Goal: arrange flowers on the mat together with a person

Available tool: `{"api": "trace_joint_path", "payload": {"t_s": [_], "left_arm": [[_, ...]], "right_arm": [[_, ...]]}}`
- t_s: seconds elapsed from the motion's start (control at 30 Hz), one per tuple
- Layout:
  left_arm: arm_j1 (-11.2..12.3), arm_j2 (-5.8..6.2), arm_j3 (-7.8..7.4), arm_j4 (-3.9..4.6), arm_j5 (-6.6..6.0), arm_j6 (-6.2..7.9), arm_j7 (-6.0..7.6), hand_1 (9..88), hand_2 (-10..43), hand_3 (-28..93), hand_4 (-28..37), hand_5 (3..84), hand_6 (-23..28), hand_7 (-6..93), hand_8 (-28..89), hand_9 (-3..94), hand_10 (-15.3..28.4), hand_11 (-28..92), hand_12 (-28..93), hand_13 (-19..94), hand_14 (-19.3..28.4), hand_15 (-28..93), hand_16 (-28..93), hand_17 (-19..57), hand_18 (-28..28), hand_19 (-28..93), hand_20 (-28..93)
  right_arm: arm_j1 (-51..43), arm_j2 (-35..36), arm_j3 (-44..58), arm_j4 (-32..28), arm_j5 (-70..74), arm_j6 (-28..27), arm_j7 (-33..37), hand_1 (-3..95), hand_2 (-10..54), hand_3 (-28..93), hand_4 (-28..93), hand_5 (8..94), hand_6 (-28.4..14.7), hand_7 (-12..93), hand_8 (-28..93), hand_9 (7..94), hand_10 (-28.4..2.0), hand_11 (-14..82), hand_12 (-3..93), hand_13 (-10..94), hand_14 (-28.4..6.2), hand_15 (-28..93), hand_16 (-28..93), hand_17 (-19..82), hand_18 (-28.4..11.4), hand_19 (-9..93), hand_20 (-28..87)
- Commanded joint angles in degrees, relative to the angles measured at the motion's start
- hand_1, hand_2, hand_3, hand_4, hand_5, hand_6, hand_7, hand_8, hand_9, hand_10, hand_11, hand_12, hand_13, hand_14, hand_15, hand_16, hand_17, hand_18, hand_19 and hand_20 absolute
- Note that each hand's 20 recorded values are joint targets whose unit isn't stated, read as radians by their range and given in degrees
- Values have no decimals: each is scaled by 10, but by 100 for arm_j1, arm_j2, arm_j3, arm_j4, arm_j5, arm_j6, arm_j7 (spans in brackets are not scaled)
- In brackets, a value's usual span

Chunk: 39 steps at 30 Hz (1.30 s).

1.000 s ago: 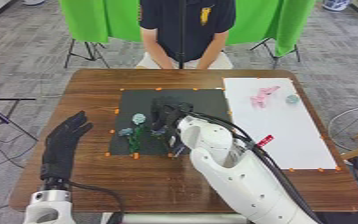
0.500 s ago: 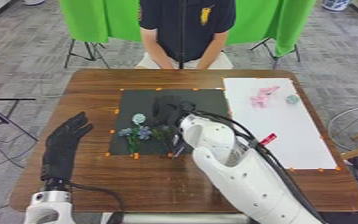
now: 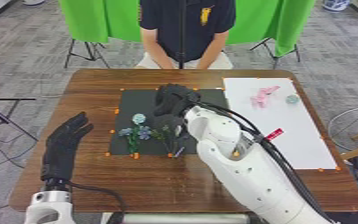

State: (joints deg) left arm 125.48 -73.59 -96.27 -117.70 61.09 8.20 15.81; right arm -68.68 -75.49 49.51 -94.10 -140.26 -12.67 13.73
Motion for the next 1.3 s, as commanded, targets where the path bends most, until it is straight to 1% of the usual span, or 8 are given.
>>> {"api": "trace_joint_path", "payload": {"t_s": [0.03, 0.17, 0.37, 0.5, 0.63, 0.77, 1.03, 1.3], "left_arm": [[46, -28, 40, 15, -3, -43, -16, 237, -65, 631, -224, 423, 30, 162, -59, 356, 109, 167, 195, 315, 152, 169, 75, 21, 116, 48, 167], [12, -37, 54, 28, -29, -43, -3, 238, -64, 629, -223, 423, 30, 161, -60, 356, 109, 166, 195, 315, 152, 169, 75, 21, 116, 48, 167], [-49, -11, 8, -25, 43, -60, 58, 239, -63, 627, -223, 423, 30, 162, -59, 357, 110, 168, 195, 316, 152, 169, 75, 22, 116, 48, 167], [20, 10, -57, -89, 56, -59, 48, 239, -64, 629, -221, 425, 30, 163, -59, 360, 109, 169, 195, 317, 153, 170, 75, 23, 115, 47, 167], [20, 20, -75, -113, 50, -78, 104, 240, -65, 631, -219, 426, 30, 164, -60, 362, 110, 168, 194, 318, 153, 170, 74, 23, 115, 47, 167], [40, 63, -139, -136, 29, -68, 156, 241, -65, 631, -218, 426, 31, 163, -60, 362, 110, 170, 194, 318, 152, 170, 74, 23, 115, 47, 167], [-43, 118, -229, -147, 32, -116, 228, 240, -66, 632, -218, 426, 30, 163, -60, 364, 110, 170, 193, 320, 153, 170, 73, 23, 115, 48, 167], [-2, 108, -195, -144, 26, -112, 220, 240, -67, 634, -220, 426, 30, 166, -60, 366, 110, 172, 192, 320, 153, 170, 72, 24, 114, 48, 167]], "right_arm": [[-126, -155, 276, -76, -220, -54, -195, 399, -95, 686, -234, 661, 21, 155, -104, 839, -124, 218, 213, 929, -16, 601, 319, 701, -114, 932, 540], [-361, 30, 543, -572, 516, 139, -3, 393, -95, 682, -230, 663, 20, 155, -104, 832, -128, 216, 214, 919, -25, 576, 315, 683, -116, 932, 499], [-1648, 802, 1673, -2035, 2940, 1511, -68, 271, -42, 678, -159, 677, -8, 144, -94, 776, -157, 195, 205, 775, -114, 392, 269, 488, -178, 807, 275], [-2765, 1066, 2620, -2584, 4275, 2110, -965, 219, -10, 694, -145, 668, -24, 132, -84, 711, -174, 163, 186, 620, -170, 297, 231, 352, -196, 604, 325], [-3865, 869, 3623, -2775, 5972, 1719, -2245, 184, 5, 727, -156, 597, -25, 128, -86, 603, -175, 105, 169, 494, -168, 165, 244, 259, -167, 343, 339], [-4546, 772, 3611, -3056, 6577, 2383, -2994, 158, 18, 748, -157, 550, -23, 119, -83, 522, -172, 69, 162, 419, -162, 122, 246, 211, -161, 235, 318], [-4924, 567, 3626, -3299, 6093, 1547, -3433, 142, 29, 777, -173, 542, -16, 127, -86, 481, -156, 57, 148, 387, -143, 109, 225, 222, -145, 149, 310], [-4774, 599, 3300, -3158, 5938, 1086, -3385, 142, 50, 768, -175, 538, -21, 122, -84, 491, -157, 61, 145, 448, -151, 131, 223, 258, -153, 273, 377]]}}
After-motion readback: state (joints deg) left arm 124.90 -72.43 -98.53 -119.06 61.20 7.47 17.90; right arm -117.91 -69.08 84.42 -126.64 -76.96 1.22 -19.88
